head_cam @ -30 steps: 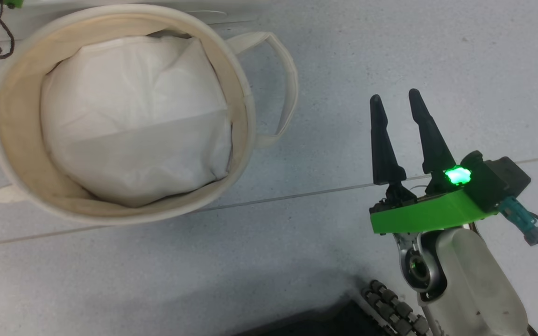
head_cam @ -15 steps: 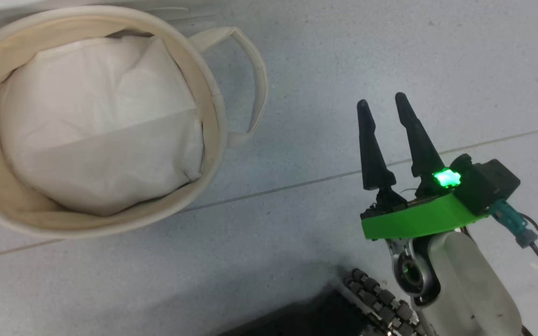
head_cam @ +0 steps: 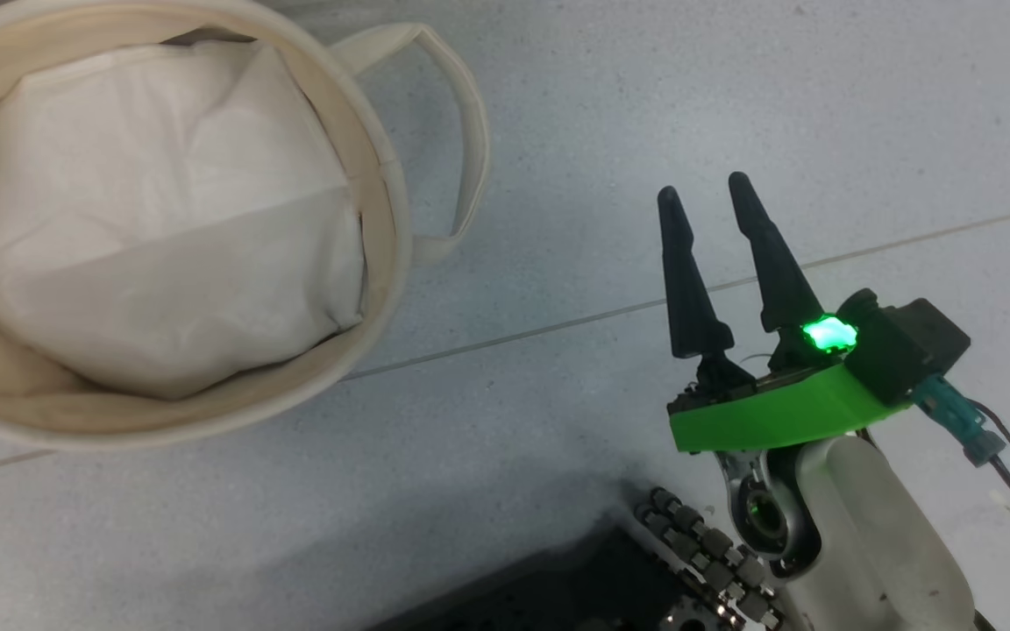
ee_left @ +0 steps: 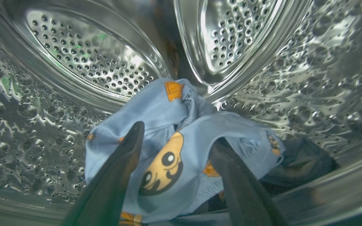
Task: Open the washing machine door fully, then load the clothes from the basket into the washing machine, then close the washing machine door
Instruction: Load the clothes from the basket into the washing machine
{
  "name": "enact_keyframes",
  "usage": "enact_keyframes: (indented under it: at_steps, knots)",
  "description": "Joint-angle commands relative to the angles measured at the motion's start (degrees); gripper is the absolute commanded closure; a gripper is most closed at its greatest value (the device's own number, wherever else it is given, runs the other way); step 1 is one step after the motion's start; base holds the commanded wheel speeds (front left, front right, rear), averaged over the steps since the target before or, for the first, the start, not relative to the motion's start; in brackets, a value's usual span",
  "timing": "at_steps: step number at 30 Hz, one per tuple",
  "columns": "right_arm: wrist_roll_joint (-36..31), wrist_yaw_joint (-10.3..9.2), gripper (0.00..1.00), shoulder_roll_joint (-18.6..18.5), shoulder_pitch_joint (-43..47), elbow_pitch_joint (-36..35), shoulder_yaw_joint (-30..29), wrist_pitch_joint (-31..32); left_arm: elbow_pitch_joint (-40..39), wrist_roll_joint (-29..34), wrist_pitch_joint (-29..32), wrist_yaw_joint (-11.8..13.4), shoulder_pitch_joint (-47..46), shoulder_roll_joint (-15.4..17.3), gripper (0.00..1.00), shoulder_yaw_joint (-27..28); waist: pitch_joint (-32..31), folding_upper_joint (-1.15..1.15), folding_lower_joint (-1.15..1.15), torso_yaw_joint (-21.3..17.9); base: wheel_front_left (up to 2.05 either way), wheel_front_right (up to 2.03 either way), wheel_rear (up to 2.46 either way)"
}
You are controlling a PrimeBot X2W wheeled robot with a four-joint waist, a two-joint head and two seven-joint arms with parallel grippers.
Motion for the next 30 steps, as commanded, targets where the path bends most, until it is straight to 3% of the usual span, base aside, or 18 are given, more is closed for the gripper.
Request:
enact_keyframes:
  at_steps: [1, 8, 30]
  knots:
    - [0.2, 0.01, 0.00, -0.1, 1.3, -1.5, 0.5, -0.3, -1.2, -0.7, -0.7, -0.2, -1.9, 1.3, 0.00, -0.1, -0.4, 0.00, 0.00, 0.4, 0.00, 0.00, 0.00]
    - [-2.9, 0.01, 0.00, -0.1, 1.6, 0.8, -1.0, -0.3, -2.0, -4.2, -2.5, -2.7, 5.1, -1.7, 0.00, 1.1, -5.9, 0.00, 0.00, 4.3, 0.00, 0.00, 0.00]
    - [-7.2, 0.01, 0.00, -0.1, 7.4, 4.3, -6.2, -0.3, -21.2, -11.5, -2.7, -7.1, 41.3, -7.6, 0.00, 4.2, -27.6, 0.00, 0.00, 12.6, 0.00, 0.00, 0.00]
